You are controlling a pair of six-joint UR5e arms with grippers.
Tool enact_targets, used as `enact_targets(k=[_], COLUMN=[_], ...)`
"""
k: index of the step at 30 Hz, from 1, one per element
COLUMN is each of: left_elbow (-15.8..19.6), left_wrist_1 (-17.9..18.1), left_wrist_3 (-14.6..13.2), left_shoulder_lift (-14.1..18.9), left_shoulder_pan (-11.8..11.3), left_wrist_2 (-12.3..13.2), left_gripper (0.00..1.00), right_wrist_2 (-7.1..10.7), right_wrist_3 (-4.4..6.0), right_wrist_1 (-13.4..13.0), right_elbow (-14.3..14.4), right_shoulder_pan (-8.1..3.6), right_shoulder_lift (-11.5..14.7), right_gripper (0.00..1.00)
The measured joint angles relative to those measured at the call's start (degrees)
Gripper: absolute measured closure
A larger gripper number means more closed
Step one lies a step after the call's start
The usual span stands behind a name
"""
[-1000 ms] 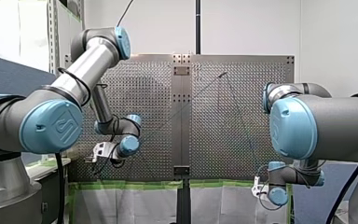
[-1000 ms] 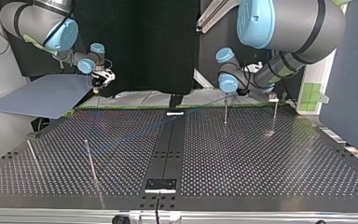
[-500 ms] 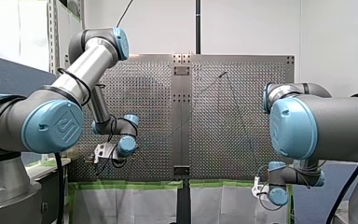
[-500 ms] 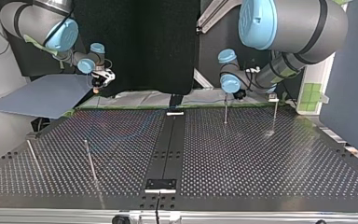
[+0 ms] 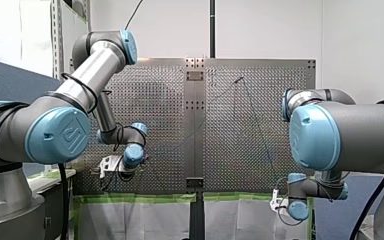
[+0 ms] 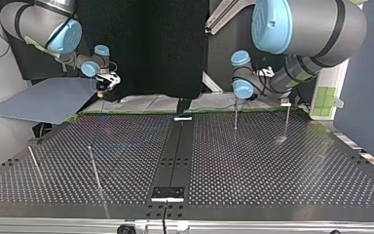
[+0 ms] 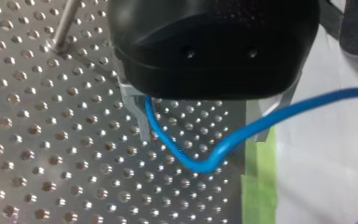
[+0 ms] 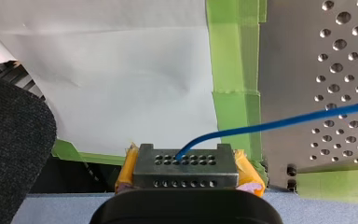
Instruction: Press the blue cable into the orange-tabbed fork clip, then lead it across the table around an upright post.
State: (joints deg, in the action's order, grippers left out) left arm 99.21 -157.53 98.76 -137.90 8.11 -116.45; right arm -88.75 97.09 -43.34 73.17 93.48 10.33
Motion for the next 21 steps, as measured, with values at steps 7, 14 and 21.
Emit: enact_targets(k=[7, 14, 21], left_elbow=[0.1, 2.3, 4.6], left_wrist_1=[-1.3, 0.4, 1.5], left_wrist_3=[2.0, 3.2, 3.4], left_shoulder_lift=[0.2, 2.7, 4.6], left_shoulder_pan=[-0.9, -3.2, -3.9], left_wrist_2=[3.5, 7.0, 10.7], left_gripper=[0.0, 0.0, 0.0], right_wrist_2=[-0.02, -0.03, 0.01], right_wrist_3=[0.02, -0.01, 0.0], right_wrist_1=[-0.1, -0.1, -0.1], right_elbow=[0.0, 0.0, 0.0], right_shoulder_pan=[-0.01, -0.01, 0.01], right_shoulder_lift=[0.0, 0.0, 0.0], right_gripper=[1.0, 1.0, 1.0])
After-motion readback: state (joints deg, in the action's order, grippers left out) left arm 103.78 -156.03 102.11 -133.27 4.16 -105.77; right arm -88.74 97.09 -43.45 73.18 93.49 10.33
